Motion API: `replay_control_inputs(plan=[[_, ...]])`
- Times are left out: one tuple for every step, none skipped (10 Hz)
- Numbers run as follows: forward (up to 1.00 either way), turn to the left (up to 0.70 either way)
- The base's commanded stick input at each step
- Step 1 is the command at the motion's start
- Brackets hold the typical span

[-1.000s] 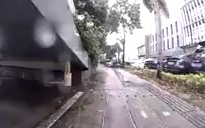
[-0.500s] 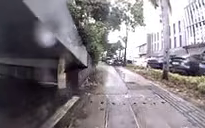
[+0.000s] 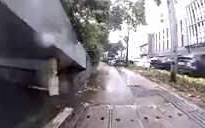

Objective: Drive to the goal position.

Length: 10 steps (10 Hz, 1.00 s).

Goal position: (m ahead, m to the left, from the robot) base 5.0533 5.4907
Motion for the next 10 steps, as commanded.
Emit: replay_control_inputs(plan=[[0.70,0.00],[0.70,0.00],[0.70,0.00],[0.70,0.00],[0.70,0.00],[0.70,0.00],[0.70,0.00],[0.70,0.00],[0.70,0.00],[0.70,0.00]])
